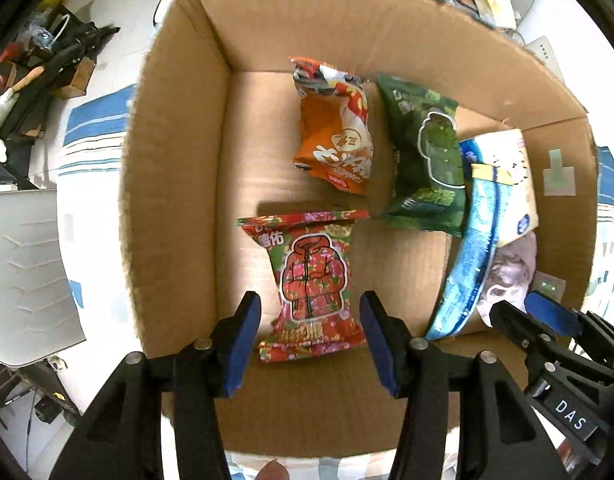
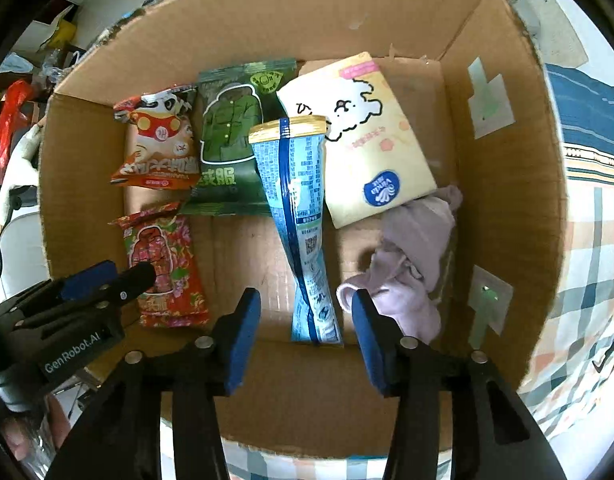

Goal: Organize soft objects

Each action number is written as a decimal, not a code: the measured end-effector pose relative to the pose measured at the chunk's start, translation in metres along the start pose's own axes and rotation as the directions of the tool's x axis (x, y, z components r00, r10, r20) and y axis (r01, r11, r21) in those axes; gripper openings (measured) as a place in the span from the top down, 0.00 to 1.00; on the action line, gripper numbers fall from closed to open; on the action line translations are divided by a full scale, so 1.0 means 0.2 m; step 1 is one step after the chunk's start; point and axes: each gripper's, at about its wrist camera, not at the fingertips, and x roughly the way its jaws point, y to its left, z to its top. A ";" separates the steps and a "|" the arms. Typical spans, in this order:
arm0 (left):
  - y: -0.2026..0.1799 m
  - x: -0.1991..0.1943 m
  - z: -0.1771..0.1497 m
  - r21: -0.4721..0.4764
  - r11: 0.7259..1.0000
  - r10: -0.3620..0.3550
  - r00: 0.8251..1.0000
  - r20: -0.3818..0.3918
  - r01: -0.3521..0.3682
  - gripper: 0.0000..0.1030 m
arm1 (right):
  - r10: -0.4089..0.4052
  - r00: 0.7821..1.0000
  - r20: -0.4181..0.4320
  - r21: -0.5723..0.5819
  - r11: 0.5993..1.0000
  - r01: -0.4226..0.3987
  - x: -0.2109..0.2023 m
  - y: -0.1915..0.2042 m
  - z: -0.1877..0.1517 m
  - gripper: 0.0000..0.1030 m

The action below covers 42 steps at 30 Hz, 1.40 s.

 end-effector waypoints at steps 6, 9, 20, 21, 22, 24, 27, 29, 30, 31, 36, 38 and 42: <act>-0.06 -0.11 -0.13 0.013 1.000 0.009 0.997 0.077 -0.010 0.52 | -0.034 0.999 0.033 -0.032 0.999 0.035 -0.10 -0.01 -0.08 0.46; -0.08 -0.16 -0.20 0.020 0.999 0.023 0.993 0.118 -0.025 0.33 | -0.066 0.996 0.059 -0.044 0.997 0.068 -0.16 0.01 -0.14 0.40; -0.03 -0.30 -0.29 -0.014 0.998 0.057 0.971 0.231 -0.056 0.03 | -0.089 0.990 0.109 -0.052 0.994 0.095 -0.24 -0.05 -0.26 0.01; -0.03 -0.31 -0.30 -0.016 0.998 0.059 0.970 0.236 -0.057 0.03 | -0.094 0.989 0.117 -0.051 0.994 0.100 -0.25 -0.05 -0.27 0.00; -0.04 -0.32 -0.30 -0.019 0.998 0.062 0.968 0.243 -0.059 0.03 | -0.099 0.987 0.124 -0.049 0.993 0.105 -0.27 -0.05 -0.27 0.00; -0.04 -0.35 -0.33 -0.025 0.998 0.064 0.964 0.259 -0.060 0.03 | -0.097 0.987 0.131 -0.043 0.994 0.103 -0.28 -0.06 -0.28 0.00; -0.04 -0.42 -0.38 -0.034 0.998 0.066 0.953 0.296 -0.058 0.03 | -0.101 0.983 0.150 -0.039 0.993 0.108 -0.32 -0.06 -0.31 0.00; -0.05 -0.48 -0.42 -0.036 0.998 0.063 0.947 0.315 -0.054 0.03 | -0.099 0.981 0.164 -0.039 0.994 0.107 -0.35 -0.07 -0.33 0.00; -0.06 -0.50 -0.44 -0.036 0.998 0.063 0.943 0.327 -0.054 0.03 | -0.094 0.980 0.174 -0.037 0.994 0.102 -0.37 -0.07 -0.34 0.00; -0.06 -0.53 -0.47 -0.038 0.998 0.066 0.939 0.339 -0.057 0.03 | -0.091 0.979 0.182 -0.036 0.994 0.099 -0.40 -0.07 -0.36 0.00; -0.11 -0.71 -0.66 -0.044 0.997 0.075 0.901 0.427 -0.062 0.03 | -0.081 0.968 0.239 -0.048 0.994 0.095 -0.53 -0.07 -0.47 0.00; -0.11 -0.79 -0.74 -0.046 0.997 0.075 0.883 0.463 -0.061 0.03 | -0.072 0.961 0.267 -0.055 0.994 0.090 -0.60 -0.07 -0.54 0.00; -0.12 -0.95 -0.94 -0.056 0.996 0.092 0.845 0.526 -0.073 0.03 | -0.064 0.937 0.344 -0.075 0.993 0.096 -0.76 -0.07 -0.71 0.00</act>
